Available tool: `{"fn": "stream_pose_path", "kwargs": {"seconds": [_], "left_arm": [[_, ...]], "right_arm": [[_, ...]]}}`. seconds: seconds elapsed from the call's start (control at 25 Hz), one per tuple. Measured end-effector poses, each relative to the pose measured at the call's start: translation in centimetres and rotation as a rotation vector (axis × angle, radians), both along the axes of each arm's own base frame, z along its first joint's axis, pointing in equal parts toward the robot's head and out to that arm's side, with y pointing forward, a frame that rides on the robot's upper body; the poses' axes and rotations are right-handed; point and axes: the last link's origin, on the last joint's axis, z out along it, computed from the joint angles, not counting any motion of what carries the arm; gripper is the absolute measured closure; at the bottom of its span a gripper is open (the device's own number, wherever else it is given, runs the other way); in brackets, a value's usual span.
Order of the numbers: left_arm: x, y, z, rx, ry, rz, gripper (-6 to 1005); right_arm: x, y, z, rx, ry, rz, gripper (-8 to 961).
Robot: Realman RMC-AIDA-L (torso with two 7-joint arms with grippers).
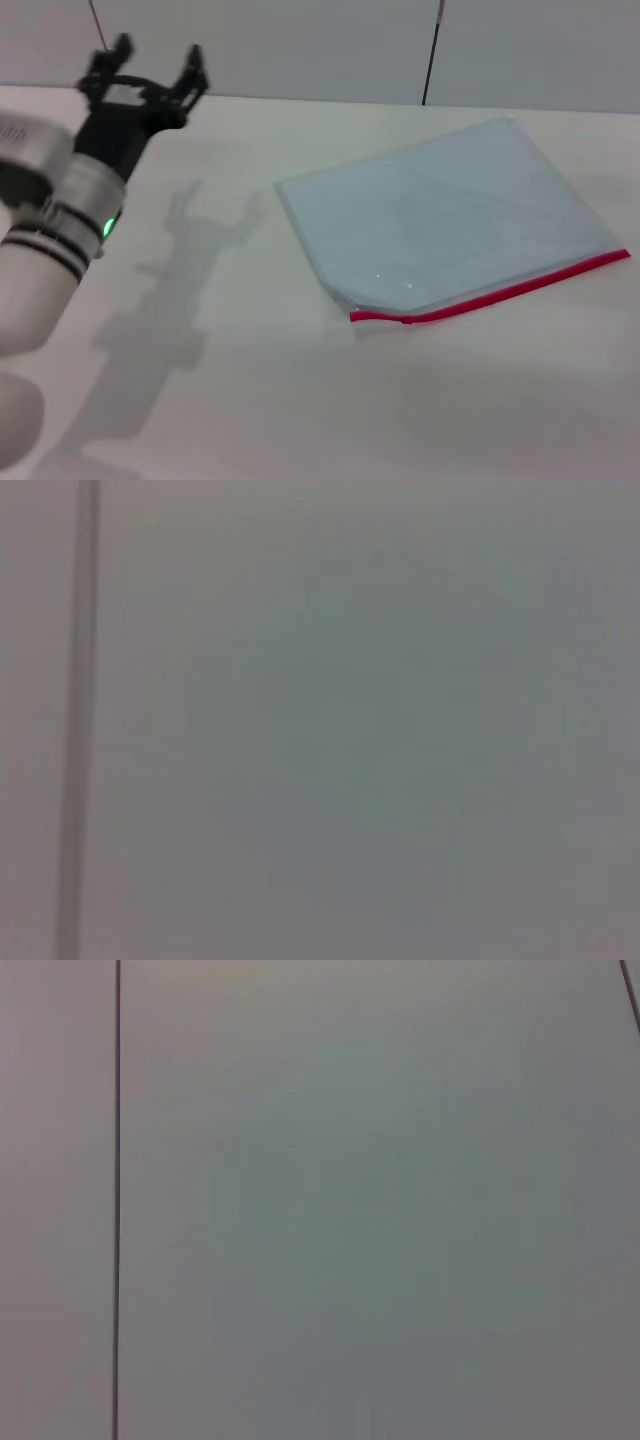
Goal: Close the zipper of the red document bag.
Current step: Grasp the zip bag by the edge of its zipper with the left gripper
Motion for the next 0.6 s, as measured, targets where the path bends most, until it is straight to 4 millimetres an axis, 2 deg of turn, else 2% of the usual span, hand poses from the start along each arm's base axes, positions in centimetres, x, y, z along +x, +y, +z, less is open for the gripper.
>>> {"fn": "stream_pose_path", "kwargs": {"seconds": [0.12, 0.28, 0.6], "left_arm": [[1.3, 0.9, -0.1, -0.164, 0.024, 0.018, 144], [3.1, 0.8, -0.5, -0.337, 0.128, -0.021, 145], [6.4, -0.6, -3.0, -0.595, 0.501, -0.065, 151]], "right_arm": [[0.0, 0.0, 0.0, 0.000, 0.000, 0.000, 60], [0.0, 0.0, 0.0, 0.000, 0.000, -0.001, 59], [0.1, -0.1, 0.1, 0.000, 0.000, -0.002, 59]]}}
